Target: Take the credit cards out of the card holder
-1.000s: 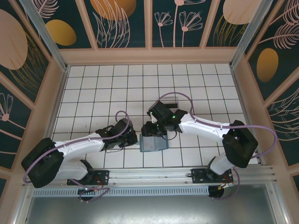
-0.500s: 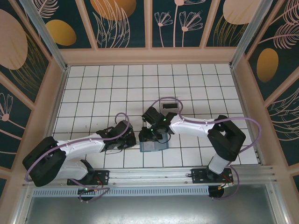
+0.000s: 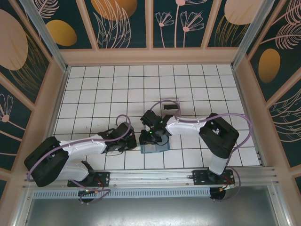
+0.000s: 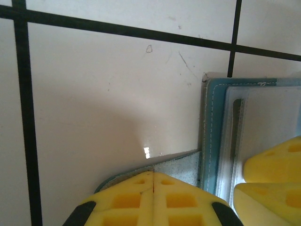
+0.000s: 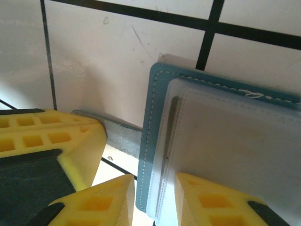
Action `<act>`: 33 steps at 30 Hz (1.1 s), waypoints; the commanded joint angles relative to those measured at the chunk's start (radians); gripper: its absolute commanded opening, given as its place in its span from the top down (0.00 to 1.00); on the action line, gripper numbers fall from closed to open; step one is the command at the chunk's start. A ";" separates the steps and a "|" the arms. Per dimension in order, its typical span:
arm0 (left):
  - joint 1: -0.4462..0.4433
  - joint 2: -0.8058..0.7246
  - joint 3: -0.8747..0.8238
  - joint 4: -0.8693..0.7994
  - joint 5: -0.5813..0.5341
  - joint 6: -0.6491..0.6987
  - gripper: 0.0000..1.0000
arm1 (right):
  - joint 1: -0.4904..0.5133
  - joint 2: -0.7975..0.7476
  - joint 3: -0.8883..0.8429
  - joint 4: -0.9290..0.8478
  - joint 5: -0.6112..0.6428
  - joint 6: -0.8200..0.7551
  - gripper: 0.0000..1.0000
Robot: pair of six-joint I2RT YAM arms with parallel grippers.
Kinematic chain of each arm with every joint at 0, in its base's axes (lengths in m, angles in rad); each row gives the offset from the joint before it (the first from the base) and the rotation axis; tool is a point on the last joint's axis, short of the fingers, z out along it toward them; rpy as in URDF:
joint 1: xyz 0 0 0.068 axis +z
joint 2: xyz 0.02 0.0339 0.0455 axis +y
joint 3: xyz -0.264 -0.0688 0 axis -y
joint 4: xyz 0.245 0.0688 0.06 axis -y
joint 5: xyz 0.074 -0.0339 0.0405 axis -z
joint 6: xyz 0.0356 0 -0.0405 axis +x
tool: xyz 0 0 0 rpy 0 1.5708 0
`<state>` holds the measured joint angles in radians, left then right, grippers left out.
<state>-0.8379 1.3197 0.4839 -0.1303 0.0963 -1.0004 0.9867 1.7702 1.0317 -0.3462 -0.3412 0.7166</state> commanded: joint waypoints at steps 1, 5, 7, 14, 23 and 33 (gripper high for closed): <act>-0.006 0.009 -0.013 0.004 0.014 -0.004 1.00 | 0.010 0.008 0.014 -0.002 0.018 0.009 0.71; -0.004 0.012 -0.012 -0.001 0.014 0.000 1.00 | 0.015 -0.001 0.025 -0.063 0.070 0.013 0.69; -0.004 0.012 -0.012 0.000 0.013 0.000 1.00 | 0.022 -0.004 0.040 -0.105 0.109 0.018 0.67; -0.004 0.014 -0.010 0.000 0.014 0.003 1.00 | 0.053 0.029 0.104 -0.236 0.209 0.033 0.64; -0.005 0.013 -0.010 -0.003 0.013 0.006 1.00 | 0.087 0.088 0.189 -0.369 0.326 0.063 0.61; -0.004 0.012 -0.003 -0.009 0.010 0.012 1.00 | 0.093 0.037 0.187 -0.273 0.269 0.095 0.62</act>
<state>-0.8379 1.3231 0.4839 -0.1303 0.0998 -0.9997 1.0698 1.8393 1.1992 -0.6456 -0.0647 0.7807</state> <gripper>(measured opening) 0.053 0.380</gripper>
